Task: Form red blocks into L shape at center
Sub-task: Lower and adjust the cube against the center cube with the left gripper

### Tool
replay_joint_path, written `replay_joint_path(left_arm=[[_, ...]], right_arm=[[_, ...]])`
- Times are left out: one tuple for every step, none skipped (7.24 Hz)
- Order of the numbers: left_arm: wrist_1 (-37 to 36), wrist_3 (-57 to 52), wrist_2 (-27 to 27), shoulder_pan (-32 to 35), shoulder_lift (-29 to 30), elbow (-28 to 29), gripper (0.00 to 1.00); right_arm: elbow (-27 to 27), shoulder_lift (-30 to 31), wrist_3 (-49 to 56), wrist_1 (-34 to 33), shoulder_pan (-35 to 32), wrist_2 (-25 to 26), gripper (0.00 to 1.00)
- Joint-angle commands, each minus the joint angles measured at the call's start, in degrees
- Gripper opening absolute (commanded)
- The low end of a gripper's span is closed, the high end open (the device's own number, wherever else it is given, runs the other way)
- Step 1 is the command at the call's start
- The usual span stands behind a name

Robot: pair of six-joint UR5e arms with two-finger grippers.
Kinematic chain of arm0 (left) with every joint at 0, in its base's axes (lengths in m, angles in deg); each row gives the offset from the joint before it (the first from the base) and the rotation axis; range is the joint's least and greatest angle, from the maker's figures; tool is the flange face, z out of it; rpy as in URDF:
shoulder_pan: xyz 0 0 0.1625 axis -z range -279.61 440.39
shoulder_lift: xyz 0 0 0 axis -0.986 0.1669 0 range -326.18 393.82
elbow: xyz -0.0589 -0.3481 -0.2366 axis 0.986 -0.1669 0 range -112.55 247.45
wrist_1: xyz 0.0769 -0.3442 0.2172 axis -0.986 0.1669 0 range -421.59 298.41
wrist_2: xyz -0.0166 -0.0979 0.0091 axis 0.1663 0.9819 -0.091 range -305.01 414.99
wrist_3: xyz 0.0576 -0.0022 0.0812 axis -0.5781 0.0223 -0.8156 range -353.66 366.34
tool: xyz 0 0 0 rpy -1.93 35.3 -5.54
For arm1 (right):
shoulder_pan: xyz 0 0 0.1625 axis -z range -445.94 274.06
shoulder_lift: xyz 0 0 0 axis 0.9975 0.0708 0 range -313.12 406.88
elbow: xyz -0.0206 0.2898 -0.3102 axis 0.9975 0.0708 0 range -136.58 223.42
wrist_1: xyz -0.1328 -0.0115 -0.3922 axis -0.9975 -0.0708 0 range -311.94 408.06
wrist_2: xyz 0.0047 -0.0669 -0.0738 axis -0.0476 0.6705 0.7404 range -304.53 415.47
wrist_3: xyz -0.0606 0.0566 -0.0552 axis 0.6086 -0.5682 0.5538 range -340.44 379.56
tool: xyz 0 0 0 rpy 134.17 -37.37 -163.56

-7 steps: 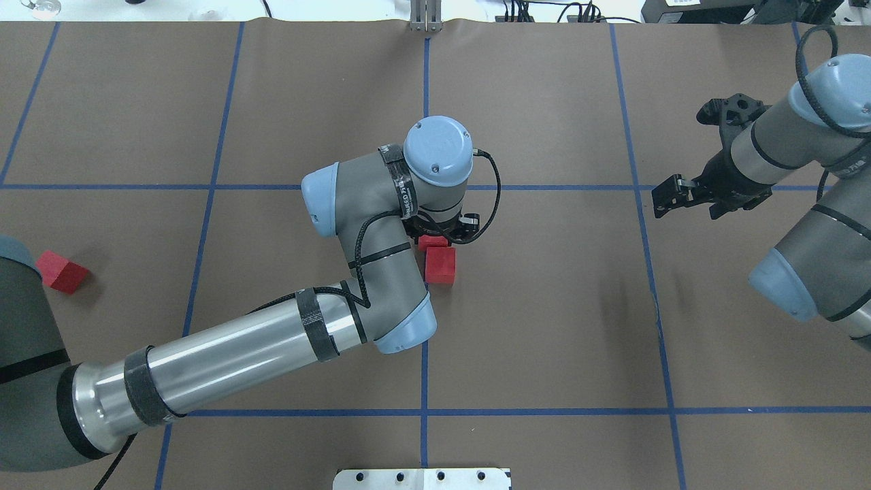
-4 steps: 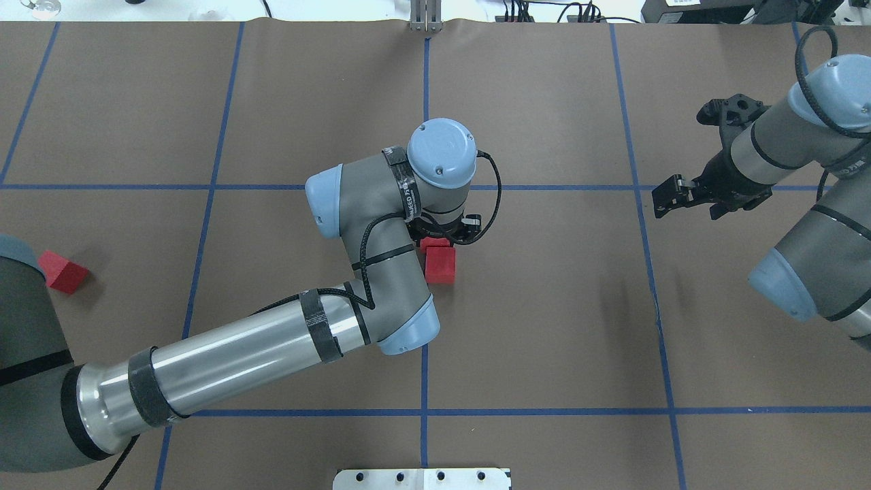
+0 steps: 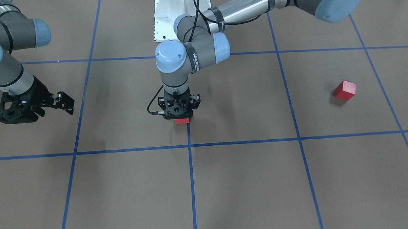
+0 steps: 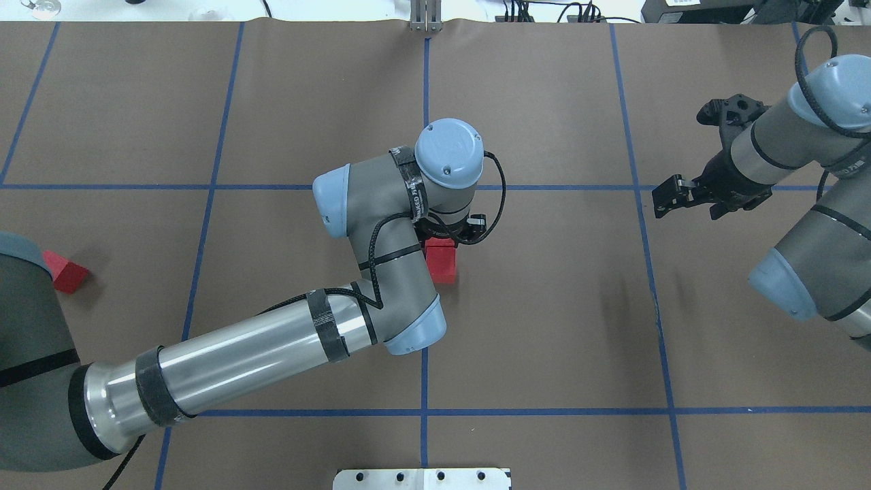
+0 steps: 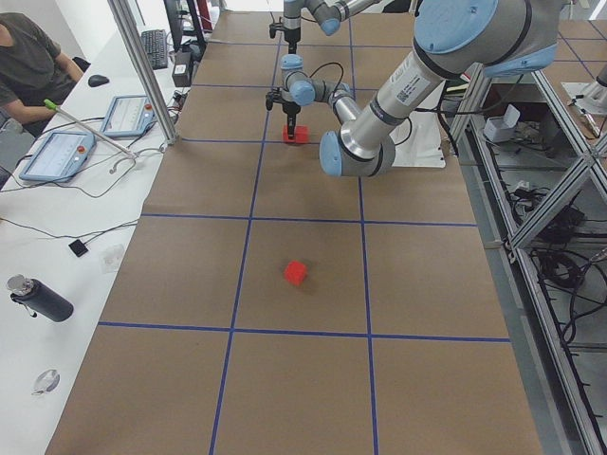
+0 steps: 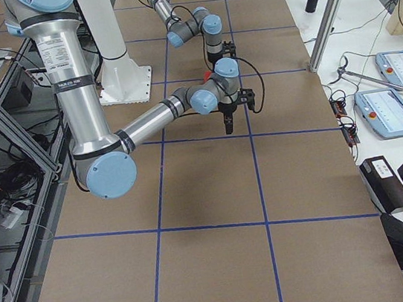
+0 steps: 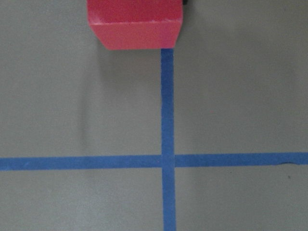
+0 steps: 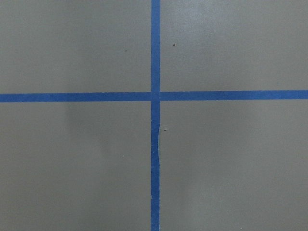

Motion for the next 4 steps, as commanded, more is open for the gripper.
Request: replay_joint_path(left_arm=[[0.02, 0.03, 0.0, -0.1, 0.03, 0.09, 0.0], [0.02, -0.14, 0.0, -0.19, 0.03, 0.09, 0.46], [0.02, -0.23, 0.0, -0.19, 0.03, 0.09, 0.8], [0.02, -0.23, 0.0, -0.28, 0.03, 0.09, 0.99]], right_arm=[[0.01, 0.0, 0.0, 0.0, 0.0, 0.0, 1.0], [0.01, 0.0, 0.0, 0.0, 0.0, 0.0, 1.0], [-0.08, 0.0, 0.0, 0.0, 0.0, 0.0, 1.0], [-0.08, 0.0, 0.0, 0.0, 0.0, 0.0, 1.0]])
